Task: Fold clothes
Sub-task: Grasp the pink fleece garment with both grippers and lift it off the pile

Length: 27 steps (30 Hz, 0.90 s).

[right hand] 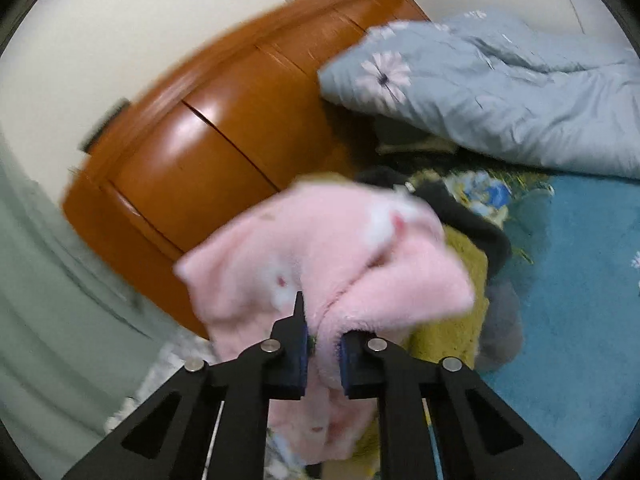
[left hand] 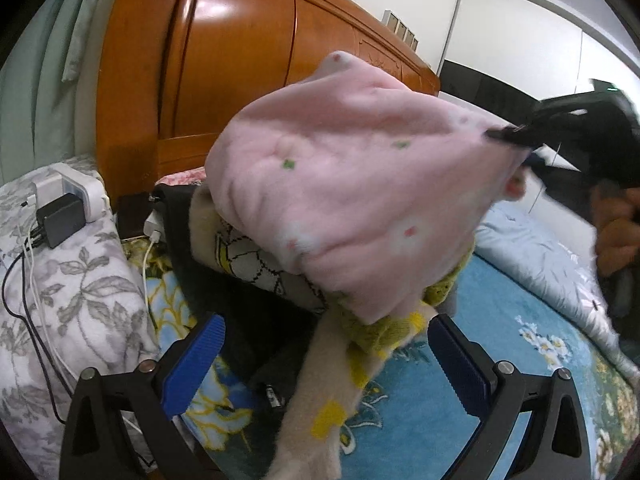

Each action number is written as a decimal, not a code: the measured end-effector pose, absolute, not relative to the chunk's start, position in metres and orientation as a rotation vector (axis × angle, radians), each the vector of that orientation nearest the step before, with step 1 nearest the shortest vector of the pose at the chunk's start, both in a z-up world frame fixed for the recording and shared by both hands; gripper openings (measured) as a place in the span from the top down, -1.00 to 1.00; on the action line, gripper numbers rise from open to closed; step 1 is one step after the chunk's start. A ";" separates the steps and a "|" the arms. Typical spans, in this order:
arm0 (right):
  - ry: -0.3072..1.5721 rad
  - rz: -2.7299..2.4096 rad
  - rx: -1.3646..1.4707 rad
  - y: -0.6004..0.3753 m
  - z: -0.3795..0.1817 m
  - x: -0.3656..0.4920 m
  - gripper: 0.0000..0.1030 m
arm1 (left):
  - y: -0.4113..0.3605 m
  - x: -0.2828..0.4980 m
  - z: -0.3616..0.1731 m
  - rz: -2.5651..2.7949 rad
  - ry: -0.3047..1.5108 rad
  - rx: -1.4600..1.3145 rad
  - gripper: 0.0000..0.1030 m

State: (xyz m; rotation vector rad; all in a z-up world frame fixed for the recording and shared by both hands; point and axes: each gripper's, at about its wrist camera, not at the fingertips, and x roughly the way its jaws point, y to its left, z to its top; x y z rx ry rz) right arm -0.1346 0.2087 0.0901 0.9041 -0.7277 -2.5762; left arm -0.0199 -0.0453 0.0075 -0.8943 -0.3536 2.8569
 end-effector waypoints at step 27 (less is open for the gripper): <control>-0.468 -2.942 0.536 0.392 0.186 0.107 0.79 | 0.122 0.040 0.036 2.367 0.023 -0.691 0.49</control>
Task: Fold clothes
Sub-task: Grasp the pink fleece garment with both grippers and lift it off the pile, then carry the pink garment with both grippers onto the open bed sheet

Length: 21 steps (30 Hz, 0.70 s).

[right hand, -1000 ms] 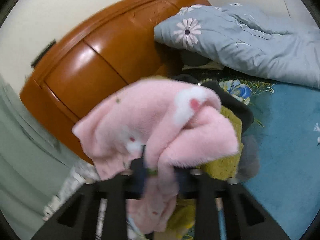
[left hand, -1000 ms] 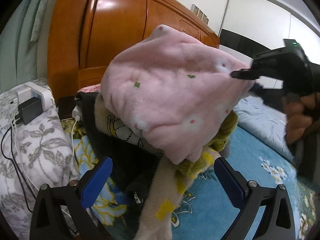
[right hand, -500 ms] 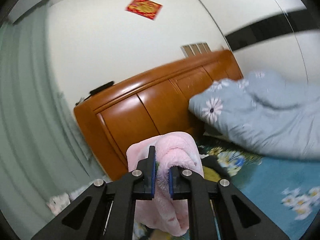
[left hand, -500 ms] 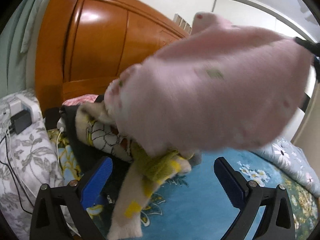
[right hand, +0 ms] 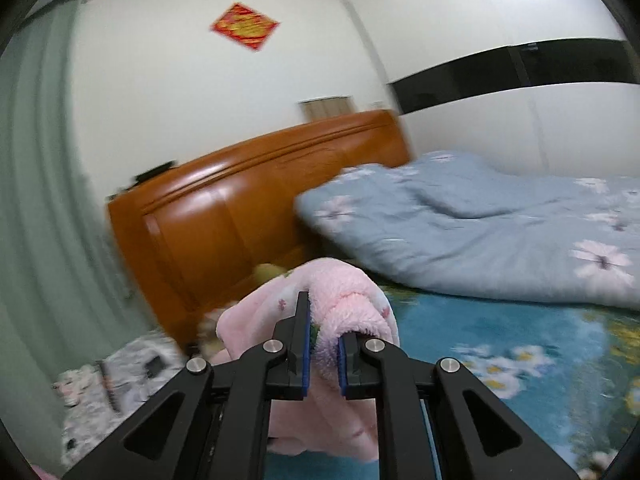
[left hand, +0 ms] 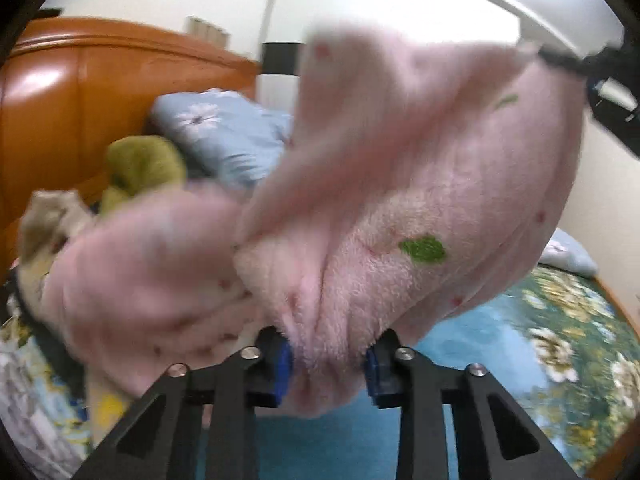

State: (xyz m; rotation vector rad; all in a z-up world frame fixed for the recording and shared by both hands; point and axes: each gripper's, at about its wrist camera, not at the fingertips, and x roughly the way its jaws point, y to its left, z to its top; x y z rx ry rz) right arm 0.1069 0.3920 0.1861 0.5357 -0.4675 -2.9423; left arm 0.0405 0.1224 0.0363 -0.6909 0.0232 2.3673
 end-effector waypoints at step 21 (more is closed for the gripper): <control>-1.141 -3.139 0.704 0.587 0.077 0.321 -0.09 | 0.301 0.085 0.133 1.985 0.105 -0.519 0.57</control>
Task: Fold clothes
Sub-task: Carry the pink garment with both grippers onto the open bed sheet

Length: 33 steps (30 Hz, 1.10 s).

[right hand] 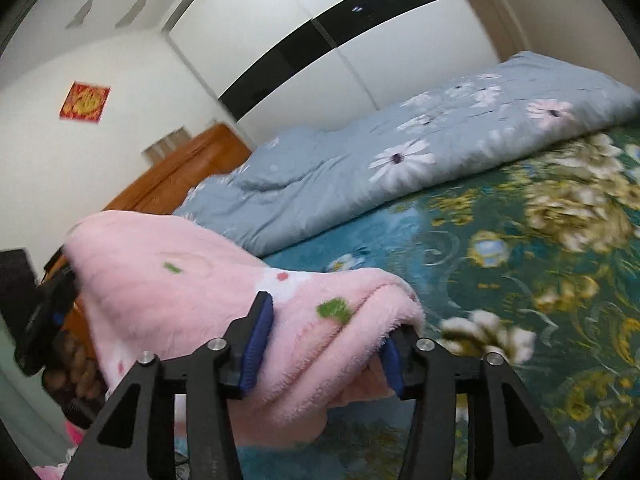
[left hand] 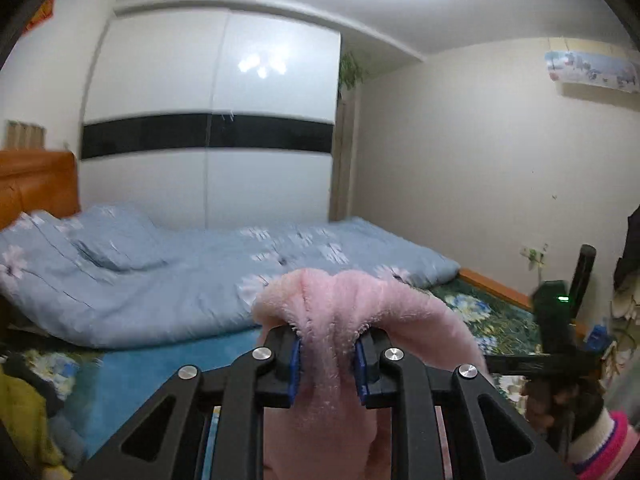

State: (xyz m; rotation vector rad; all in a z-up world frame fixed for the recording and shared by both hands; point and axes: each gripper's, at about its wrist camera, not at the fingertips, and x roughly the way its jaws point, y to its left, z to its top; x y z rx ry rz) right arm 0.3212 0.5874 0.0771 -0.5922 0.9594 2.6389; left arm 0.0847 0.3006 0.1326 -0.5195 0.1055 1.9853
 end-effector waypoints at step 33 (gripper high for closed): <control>0.625 2.398 -0.731 0.566 0.006 0.328 0.90 | 0.330 0.087 0.014 2.052 0.349 -0.717 0.09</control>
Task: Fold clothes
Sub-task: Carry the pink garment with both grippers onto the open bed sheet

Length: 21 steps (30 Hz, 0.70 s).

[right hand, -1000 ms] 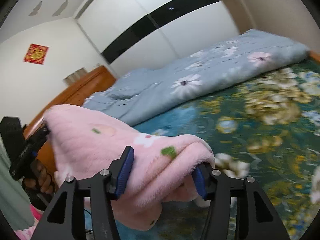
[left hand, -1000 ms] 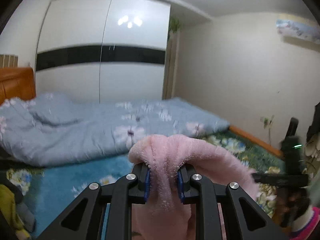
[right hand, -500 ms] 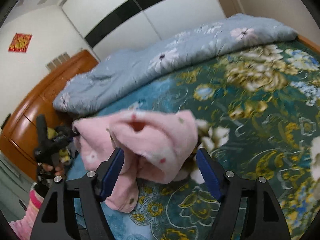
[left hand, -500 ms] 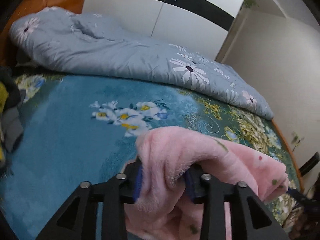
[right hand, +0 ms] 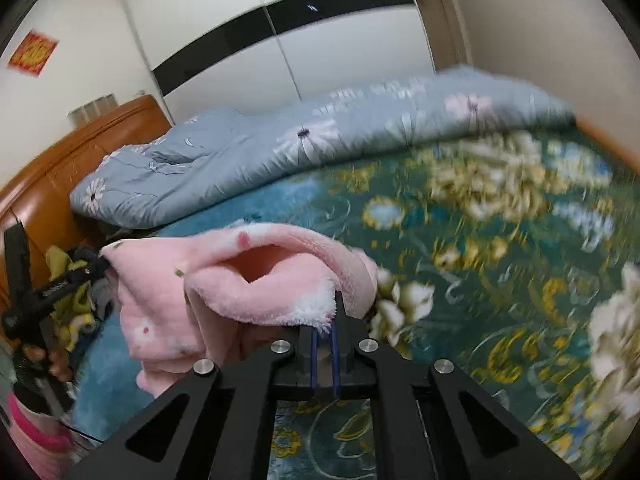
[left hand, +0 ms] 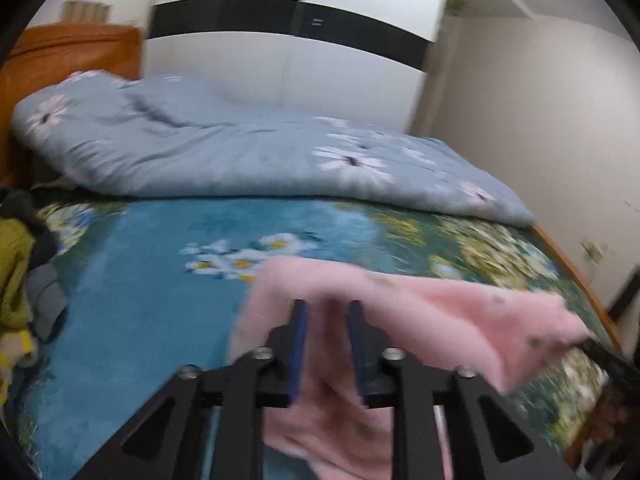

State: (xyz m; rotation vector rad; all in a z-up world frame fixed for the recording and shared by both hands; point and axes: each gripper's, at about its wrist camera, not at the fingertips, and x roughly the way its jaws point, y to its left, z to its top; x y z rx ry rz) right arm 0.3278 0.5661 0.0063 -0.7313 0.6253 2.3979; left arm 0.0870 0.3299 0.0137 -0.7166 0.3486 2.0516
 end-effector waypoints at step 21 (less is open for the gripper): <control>0.692 2.432 -0.726 0.560 0.001 0.342 0.90 | 0.400 0.161 -0.022 1.964 0.794 -0.544 0.99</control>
